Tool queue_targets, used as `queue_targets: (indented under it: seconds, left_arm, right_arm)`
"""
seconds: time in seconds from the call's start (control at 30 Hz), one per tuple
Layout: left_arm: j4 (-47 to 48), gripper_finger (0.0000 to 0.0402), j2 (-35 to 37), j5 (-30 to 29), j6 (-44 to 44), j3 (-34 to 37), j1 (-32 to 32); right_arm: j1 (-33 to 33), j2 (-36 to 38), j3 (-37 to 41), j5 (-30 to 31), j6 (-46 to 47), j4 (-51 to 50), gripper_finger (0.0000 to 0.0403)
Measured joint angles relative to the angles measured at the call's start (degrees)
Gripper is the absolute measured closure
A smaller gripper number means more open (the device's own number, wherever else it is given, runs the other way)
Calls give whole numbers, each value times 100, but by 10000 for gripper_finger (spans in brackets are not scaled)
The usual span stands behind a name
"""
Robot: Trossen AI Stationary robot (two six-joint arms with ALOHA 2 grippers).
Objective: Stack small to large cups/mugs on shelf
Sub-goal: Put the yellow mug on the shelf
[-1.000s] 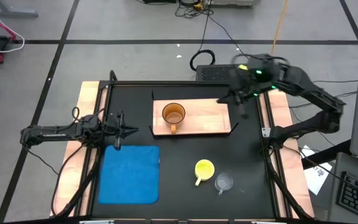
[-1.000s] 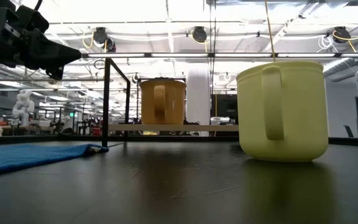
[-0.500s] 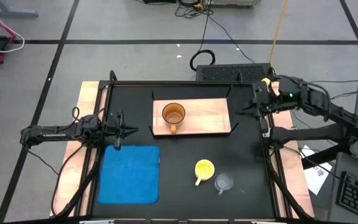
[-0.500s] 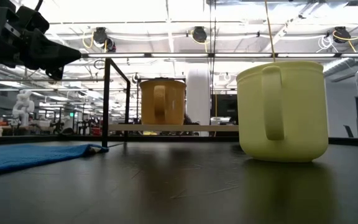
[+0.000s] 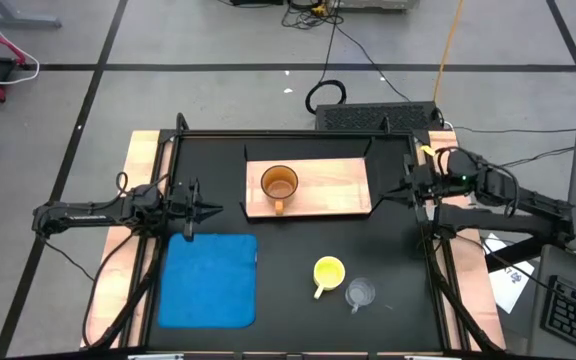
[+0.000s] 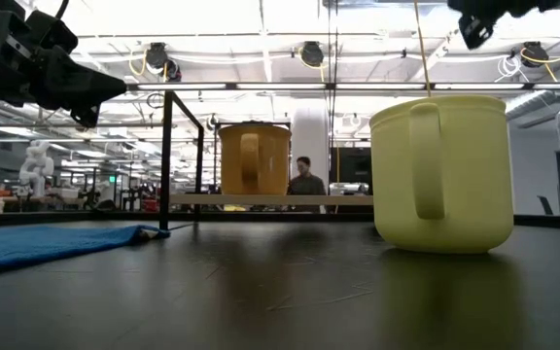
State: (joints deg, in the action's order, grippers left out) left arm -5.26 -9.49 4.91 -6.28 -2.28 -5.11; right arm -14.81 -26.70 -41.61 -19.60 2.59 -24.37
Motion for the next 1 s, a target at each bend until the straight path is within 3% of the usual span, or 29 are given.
queue_targets:
  seconds: [0.6, 1.0]
  left_arm:
    - [324, 369, 0, 9, 8, 0, 0]
    - [205, 369, 1, 6, 360, 0, 1]
  right_arm:
    - [414, 1728, 2509, -5, 598, 2059, 403]
    - [417, 2077, 3146, -5, 507, 2281, 403]
